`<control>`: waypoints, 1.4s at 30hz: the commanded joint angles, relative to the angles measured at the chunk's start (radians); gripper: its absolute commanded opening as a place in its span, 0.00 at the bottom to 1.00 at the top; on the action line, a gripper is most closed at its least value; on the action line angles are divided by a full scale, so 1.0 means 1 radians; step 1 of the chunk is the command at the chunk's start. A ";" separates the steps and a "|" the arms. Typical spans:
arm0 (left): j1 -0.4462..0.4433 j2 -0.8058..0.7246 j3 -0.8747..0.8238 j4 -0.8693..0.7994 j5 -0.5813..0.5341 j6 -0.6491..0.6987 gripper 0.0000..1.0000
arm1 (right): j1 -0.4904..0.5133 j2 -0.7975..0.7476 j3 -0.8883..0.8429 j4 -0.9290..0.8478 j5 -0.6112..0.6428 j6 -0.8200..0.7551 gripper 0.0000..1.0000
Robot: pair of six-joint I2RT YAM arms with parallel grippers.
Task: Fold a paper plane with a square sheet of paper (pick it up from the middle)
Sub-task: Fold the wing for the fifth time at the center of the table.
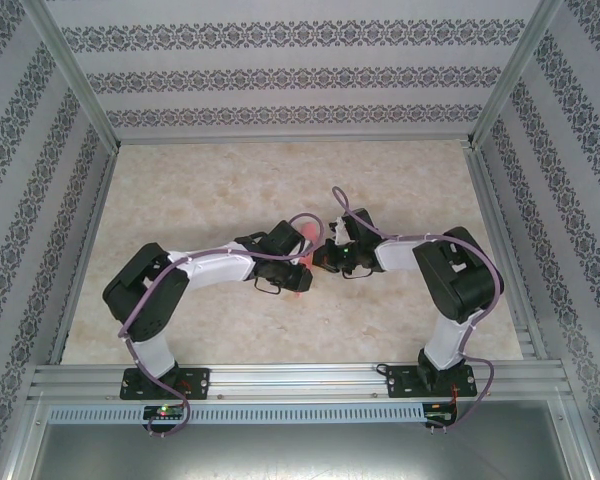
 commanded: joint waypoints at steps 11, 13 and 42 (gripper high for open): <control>0.072 -0.039 -0.008 0.044 -0.115 -0.025 0.29 | 0.034 0.019 0.052 -0.089 0.063 -0.065 0.00; 0.095 -0.028 0.001 0.063 -0.110 -0.030 0.29 | 0.037 0.017 0.054 -0.094 0.068 -0.069 0.00; 0.264 0.154 0.060 0.211 0.139 -0.068 0.26 | 0.071 -0.003 0.113 -0.154 0.090 -0.112 0.00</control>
